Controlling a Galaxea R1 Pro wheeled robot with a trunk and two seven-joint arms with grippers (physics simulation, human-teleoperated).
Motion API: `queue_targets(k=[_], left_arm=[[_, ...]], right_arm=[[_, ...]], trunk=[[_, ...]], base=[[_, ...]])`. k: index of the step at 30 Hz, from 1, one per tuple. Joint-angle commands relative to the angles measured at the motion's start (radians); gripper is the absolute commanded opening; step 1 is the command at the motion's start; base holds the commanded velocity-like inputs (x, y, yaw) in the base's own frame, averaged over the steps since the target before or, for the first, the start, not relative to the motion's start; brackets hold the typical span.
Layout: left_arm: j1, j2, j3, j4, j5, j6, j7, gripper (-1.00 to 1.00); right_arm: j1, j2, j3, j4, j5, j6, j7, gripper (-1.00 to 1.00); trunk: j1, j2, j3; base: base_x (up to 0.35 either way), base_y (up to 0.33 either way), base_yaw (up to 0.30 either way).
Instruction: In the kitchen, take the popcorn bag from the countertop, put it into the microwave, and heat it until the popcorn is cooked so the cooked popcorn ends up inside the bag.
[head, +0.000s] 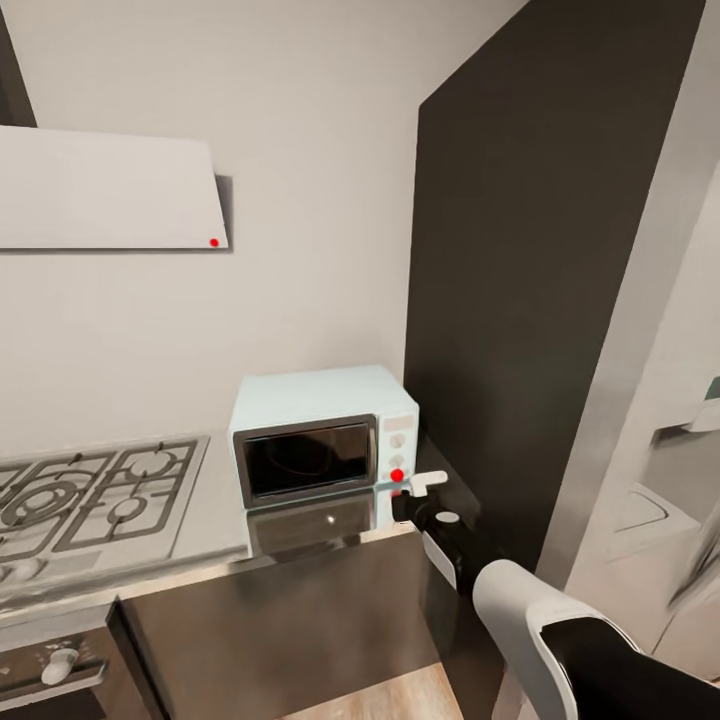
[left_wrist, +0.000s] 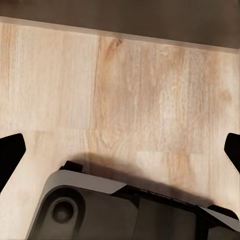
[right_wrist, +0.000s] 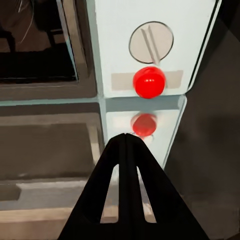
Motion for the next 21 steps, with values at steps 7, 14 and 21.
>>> queue_targets(k=[7,14,21], left_arm=[[0.0,-0.001,0.007,0.001,0.002,-0.002,-0.007,1.0],[0.0,-0.001,0.007,0.001,0.002,-0.002,-0.007,1.0],[0.0,-0.001,0.007,0.001,0.002,-0.003,-0.007,1.0]], right_arm=[[0.0,-0.003,0.003,0.004,0.003,-0.009,0.0,-1.0],[0.0,-0.003,0.005,0.004,0.008,-0.01,0.0,-1.0],[0.0,-0.003,0.005,0.004,0.009,-0.01,0.0,-1.0]], trunk=[[0.001,-0.001,0.0],[0.001,-0.001,0.0],[0.001,-0.001,0.0]], base=[[0.049,0.0,0.0],[0.082,-0.012,0.0],[0.061,-0.014,0.0]])
